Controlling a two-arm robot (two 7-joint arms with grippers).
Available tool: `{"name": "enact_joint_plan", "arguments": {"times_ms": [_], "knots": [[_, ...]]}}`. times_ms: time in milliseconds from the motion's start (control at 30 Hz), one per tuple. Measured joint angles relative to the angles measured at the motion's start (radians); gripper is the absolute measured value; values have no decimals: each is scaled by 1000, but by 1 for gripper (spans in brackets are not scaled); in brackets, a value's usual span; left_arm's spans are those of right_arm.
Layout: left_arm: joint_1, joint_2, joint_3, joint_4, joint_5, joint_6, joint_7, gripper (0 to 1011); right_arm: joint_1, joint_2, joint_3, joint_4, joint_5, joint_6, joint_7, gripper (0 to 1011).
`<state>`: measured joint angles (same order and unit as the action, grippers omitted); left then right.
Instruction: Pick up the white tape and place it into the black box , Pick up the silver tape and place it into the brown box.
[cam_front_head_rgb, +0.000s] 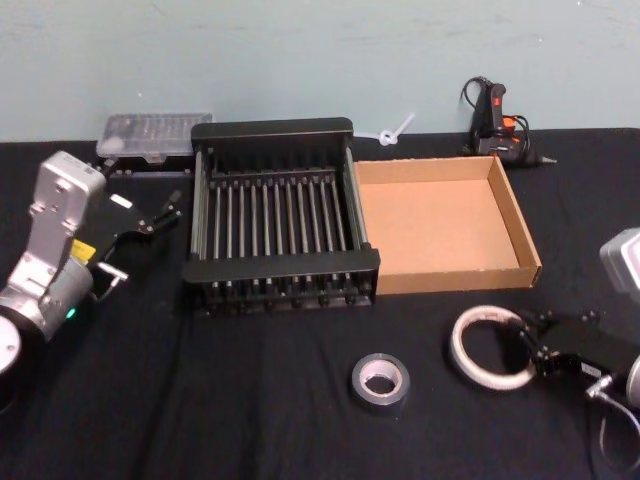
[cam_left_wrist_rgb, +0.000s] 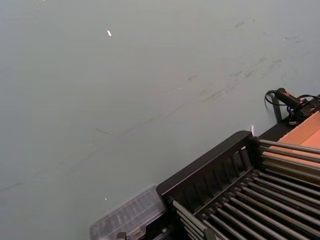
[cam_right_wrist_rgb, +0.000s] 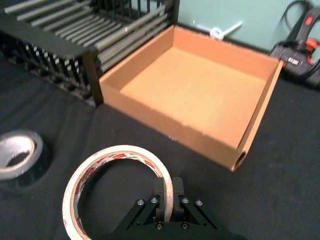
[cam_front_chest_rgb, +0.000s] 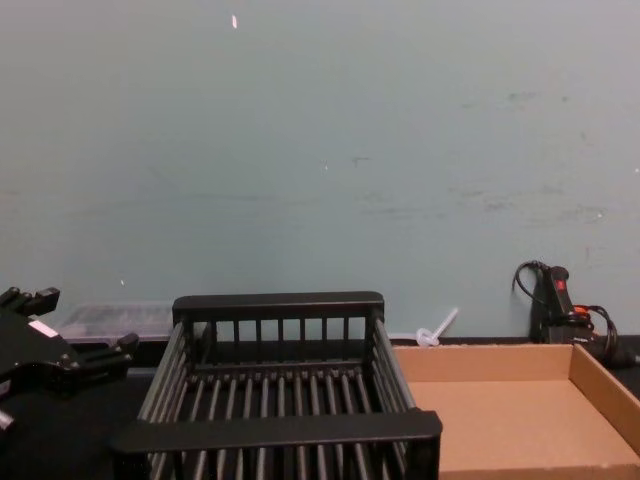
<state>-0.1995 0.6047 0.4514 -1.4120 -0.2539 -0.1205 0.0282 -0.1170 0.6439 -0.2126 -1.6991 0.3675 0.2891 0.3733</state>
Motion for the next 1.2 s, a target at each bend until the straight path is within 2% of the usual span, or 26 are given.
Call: {"name": "enact_joint_plan", "arguments": {"times_ms": [233, 533, 933, 1200], "knots": [[0, 0, 0, 0, 0, 0, 0, 1001, 51, -25, 4, -2, 3, -9, -4, 104], [0, 0, 0, 0, 0, 0, 0, 1001, 145, -65, -29, 26, -24, -12, -12, 104], [0, 0, 0, 0, 0, 0, 0, 1001, 336, -162, -123, 130, -75, -7, 7, 104], [0, 0, 0, 0, 0, 0, 0, 1001, 427, -215, -184, 208, -112, -11, 25, 104]]}}
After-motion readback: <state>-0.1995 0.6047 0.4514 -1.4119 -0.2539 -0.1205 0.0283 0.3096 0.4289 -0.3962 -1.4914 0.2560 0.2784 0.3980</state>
